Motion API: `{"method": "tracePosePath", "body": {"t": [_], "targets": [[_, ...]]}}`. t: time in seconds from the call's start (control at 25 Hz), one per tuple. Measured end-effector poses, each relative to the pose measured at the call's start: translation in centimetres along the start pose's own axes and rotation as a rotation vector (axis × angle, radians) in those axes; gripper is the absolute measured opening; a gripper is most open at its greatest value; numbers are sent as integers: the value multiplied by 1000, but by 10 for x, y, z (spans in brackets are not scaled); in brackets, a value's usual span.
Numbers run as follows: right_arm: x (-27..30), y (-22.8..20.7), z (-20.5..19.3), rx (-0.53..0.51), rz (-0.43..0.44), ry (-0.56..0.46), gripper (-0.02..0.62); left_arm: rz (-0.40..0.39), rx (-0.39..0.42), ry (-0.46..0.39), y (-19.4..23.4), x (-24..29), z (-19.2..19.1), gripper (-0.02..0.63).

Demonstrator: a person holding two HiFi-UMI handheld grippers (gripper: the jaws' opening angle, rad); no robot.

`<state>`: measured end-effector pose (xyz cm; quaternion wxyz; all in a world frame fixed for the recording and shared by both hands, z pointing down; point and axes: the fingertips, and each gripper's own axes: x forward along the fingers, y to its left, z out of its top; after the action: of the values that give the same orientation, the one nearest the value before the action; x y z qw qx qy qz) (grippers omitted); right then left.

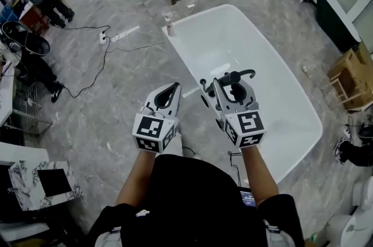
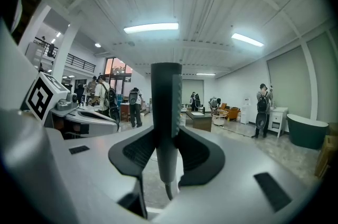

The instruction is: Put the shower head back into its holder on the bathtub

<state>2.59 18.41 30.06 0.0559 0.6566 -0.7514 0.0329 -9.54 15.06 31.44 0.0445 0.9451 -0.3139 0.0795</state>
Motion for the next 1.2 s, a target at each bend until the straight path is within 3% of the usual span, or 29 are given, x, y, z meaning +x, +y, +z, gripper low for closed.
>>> {"method": "tracePosePath", "body": {"t": [0.44,0.76,1.2], "targets": [[73,-21,4,1,-14,16,137,-18,-9,-2,56,58,10,14],[151,-39,4,2,-28,63,137,-29,-17,23,119,110,18,14],[245,-56,10,26,-100,108,137,-115,-19,57,196,179,30,14]]}}
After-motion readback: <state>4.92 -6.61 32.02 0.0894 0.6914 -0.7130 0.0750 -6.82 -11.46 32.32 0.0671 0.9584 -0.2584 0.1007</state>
